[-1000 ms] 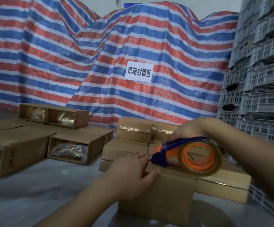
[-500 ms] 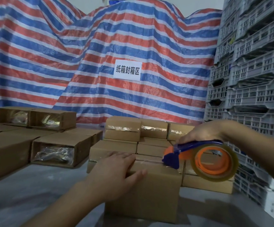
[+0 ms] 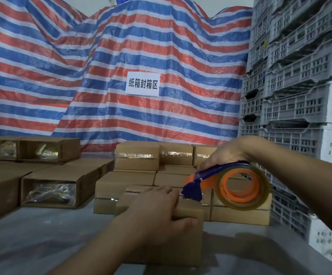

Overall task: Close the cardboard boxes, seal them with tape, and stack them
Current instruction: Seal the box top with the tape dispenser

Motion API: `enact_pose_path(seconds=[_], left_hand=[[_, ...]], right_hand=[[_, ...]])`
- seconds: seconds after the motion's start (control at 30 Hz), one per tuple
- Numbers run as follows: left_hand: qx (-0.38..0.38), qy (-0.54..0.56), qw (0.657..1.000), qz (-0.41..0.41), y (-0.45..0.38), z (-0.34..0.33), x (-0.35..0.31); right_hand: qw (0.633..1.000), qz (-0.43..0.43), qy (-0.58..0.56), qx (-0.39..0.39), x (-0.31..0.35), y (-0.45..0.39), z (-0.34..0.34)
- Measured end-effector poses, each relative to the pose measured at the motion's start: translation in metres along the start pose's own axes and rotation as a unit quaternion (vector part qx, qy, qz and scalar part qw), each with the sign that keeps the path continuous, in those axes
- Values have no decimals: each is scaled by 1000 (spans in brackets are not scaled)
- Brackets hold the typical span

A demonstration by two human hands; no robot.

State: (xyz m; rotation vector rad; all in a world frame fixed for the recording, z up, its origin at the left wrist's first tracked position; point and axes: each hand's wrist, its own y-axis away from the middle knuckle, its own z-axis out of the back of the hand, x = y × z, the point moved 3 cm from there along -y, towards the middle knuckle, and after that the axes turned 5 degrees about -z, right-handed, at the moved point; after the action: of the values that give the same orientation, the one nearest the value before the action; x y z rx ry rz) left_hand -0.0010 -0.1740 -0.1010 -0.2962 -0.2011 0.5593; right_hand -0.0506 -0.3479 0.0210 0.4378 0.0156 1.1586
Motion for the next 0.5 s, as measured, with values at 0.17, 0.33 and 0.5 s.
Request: enact_pose_path(seconds=[0.17,0.33,0.5], left_hand=[[-38,8,999,-7,2,-2,5],[-56,13,998,-10,4,-1,5],[-67,11,998,-13,6,0,3]], right_hand=[[999,45,14,2,-9,2,17],[997,61,37,-7,-38,12,39],[994,-12,-103,19,-69,12,36]])
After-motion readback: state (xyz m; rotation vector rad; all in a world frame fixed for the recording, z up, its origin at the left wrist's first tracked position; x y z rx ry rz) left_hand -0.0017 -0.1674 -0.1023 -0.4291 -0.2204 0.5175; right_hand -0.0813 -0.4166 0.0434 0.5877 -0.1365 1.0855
